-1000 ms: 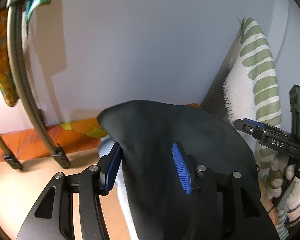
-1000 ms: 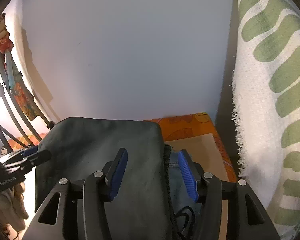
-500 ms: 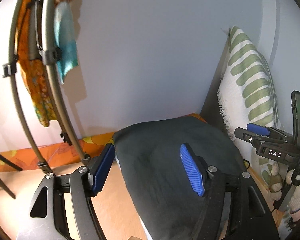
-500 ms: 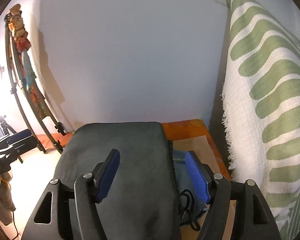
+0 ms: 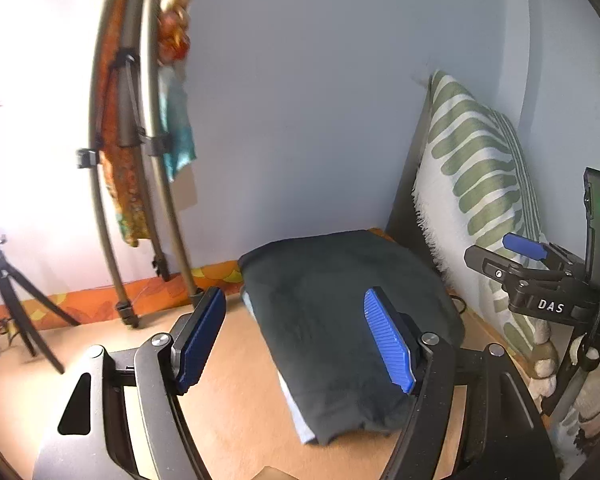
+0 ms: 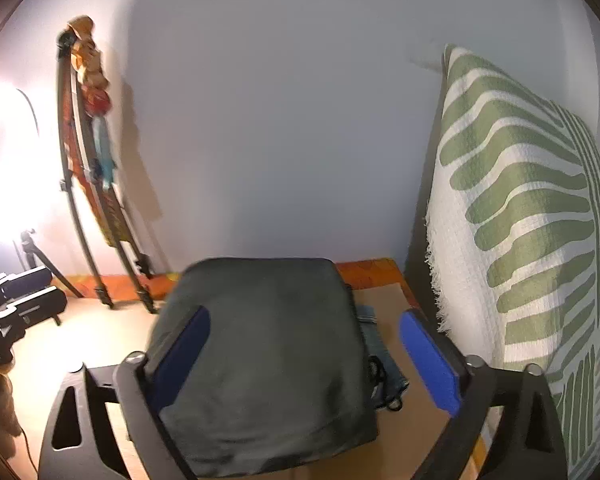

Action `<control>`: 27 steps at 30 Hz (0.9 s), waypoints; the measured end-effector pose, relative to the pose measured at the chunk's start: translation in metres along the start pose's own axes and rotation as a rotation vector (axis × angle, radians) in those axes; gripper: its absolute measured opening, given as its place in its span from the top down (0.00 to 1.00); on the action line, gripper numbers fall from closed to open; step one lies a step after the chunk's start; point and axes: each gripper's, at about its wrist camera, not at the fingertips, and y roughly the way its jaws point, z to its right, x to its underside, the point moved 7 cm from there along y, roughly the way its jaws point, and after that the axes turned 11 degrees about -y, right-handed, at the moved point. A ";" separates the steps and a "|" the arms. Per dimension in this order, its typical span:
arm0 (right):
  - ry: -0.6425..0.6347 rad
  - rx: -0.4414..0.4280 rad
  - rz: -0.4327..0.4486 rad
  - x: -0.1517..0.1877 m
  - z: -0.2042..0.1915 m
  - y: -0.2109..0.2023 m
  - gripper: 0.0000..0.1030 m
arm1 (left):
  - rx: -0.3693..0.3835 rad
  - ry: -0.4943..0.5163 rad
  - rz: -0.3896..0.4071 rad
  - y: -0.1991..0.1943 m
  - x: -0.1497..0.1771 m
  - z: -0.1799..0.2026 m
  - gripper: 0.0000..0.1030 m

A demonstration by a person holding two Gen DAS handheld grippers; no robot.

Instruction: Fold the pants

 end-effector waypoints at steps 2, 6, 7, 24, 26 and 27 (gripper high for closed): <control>-0.001 0.001 0.022 -0.004 -0.011 -0.015 0.00 | -0.009 0.010 0.015 -0.015 0.000 -0.004 0.30; -0.018 -0.004 0.048 -0.009 -0.034 -0.043 0.00 | -0.011 0.013 0.045 -0.051 0.002 -0.013 0.27; -0.024 -0.006 0.053 -0.009 -0.042 -0.052 0.00 | -0.009 0.012 0.052 -0.060 0.003 -0.013 0.25; 0.021 0.034 0.060 0.030 -0.113 -0.150 0.00 | -0.012 -0.022 0.040 -0.168 0.063 -0.038 0.15; 0.029 0.032 0.049 0.040 -0.120 -0.155 0.00 | -0.020 -0.035 0.024 -0.175 0.072 -0.045 0.15; 0.028 0.026 0.041 0.046 -0.123 -0.156 0.00 | -0.031 -0.044 0.017 -0.179 0.079 -0.051 0.15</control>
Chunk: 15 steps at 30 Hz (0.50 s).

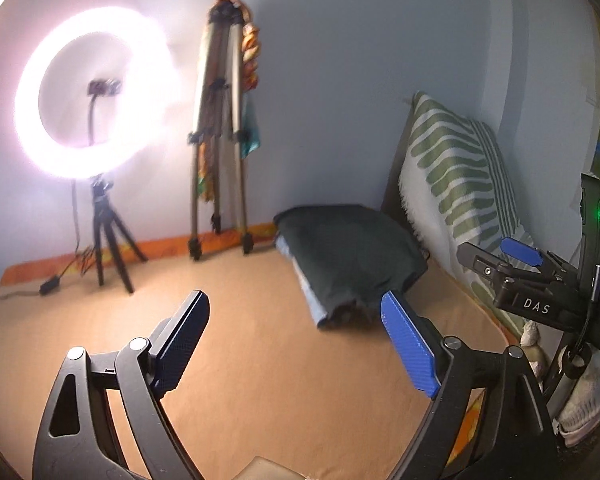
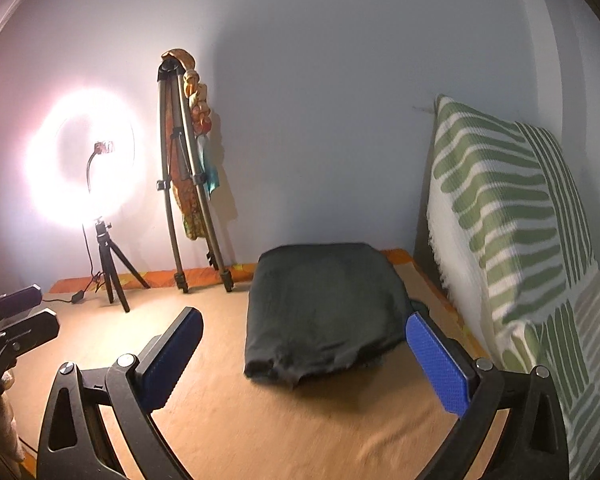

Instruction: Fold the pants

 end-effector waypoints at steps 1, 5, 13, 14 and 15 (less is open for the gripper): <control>0.000 -0.009 -0.007 0.005 -0.003 -0.001 0.00 | -0.009 -0.004 0.004 -0.004 0.005 -0.005 0.15; 0.003 -0.034 -0.011 0.021 -0.014 -0.006 0.00 | -0.038 -0.047 0.020 -0.017 0.023 -0.020 0.15; -0.050 -0.010 0.001 0.043 -0.037 0.000 0.00 | -0.097 0.038 0.009 -0.016 0.045 -0.022 0.15; -0.061 -0.008 0.002 0.043 -0.040 0.001 0.00 | -0.100 0.040 0.002 -0.014 0.048 -0.023 0.15; -0.070 -0.001 0.010 0.043 -0.041 0.001 0.00 | -0.097 0.036 -0.003 -0.013 0.049 -0.025 0.15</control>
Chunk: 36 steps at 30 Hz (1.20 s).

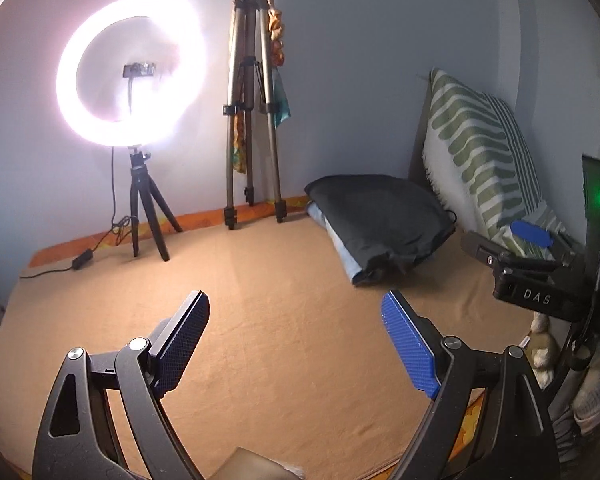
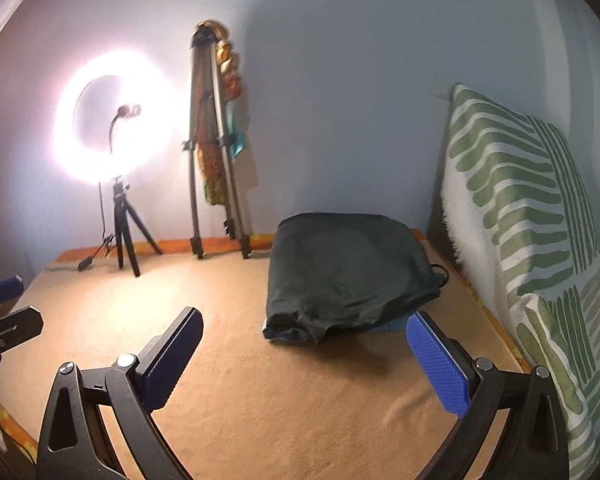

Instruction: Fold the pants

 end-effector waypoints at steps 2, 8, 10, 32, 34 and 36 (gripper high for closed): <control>-0.004 0.008 0.010 0.000 -0.002 0.000 0.00 | 0.001 -0.012 -0.014 0.004 0.003 -0.005 0.15; 0.013 0.006 -0.003 0.007 -0.003 0.005 0.00 | -0.018 -0.034 -0.041 0.010 0.010 -0.017 0.15; 0.023 0.015 -0.012 0.009 0.001 0.008 0.00 | -0.017 -0.038 -0.050 0.012 0.011 -0.018 0.15; 0.072 0.016 -0.040 0.017 0.013 0.017 0.00 | 0.008 -0.024 -0.071 0.013 0.015 -0.012 0.15; 0.069 0.017 -0.040 0.017 0.012 0.017 0.00 | 0.008 -0.021 -0.070 0.013 0.015 -0.011 0.15; 0.069 0.016 -0.040 0.017 0.011 0.017 0.00 | 0.010 -0.025 -0.070 0.013 0.015 -0.011 0.15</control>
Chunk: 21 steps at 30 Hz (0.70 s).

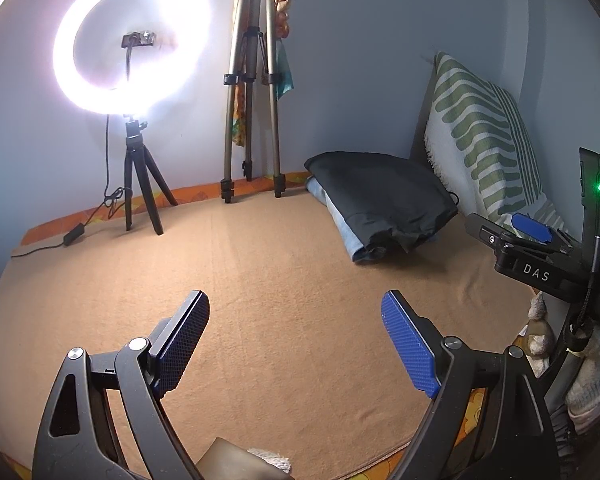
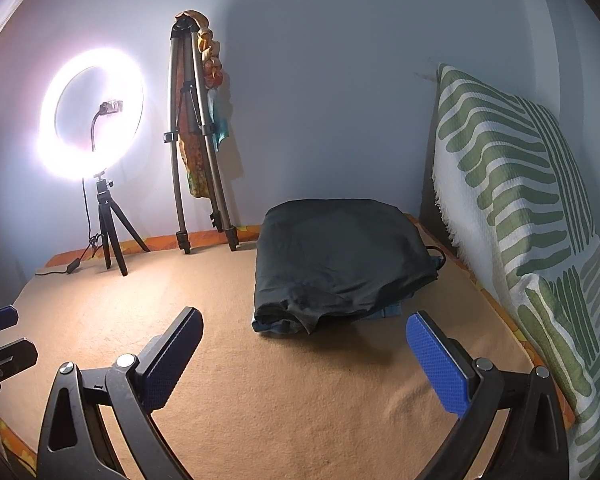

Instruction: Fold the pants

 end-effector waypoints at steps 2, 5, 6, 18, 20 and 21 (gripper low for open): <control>-0.002 -0.003 0.000 0.000 -0.001 0.000 0.00 | -0.001 -0.002 0.000 0.000 0.000 0.000 0.15; -0.005 -0.004 -0.002 0.001 -0.002 0.001 0.00 | -0.002 -0.005 0.000 0.000 0.000 -0.001 0.15; -0.004 -0.005 -0.002 0.001 -0.002 0.001 0.00 | -0.002 -0.007 -0.002 0.001 0.000 -0.001 0.15; -0.003 -0.005 -0.002 0.002 -0.003 0.000 0.00 | 0.005 -0.010 -0.011 0.000 0.001 -0.001 0.15; -0.004 -0.005 -0.002 0.001 -0.003 0.000 0.00 | 0.004 -0.011 -0.010 0.000 0.001 -0.001 0.15; -0.005 -0.005 -0.002 0.001 -0.003 0.000 0.00 | 0.003 -0.011 -0.011 0.000 0.001 -0.001 0.15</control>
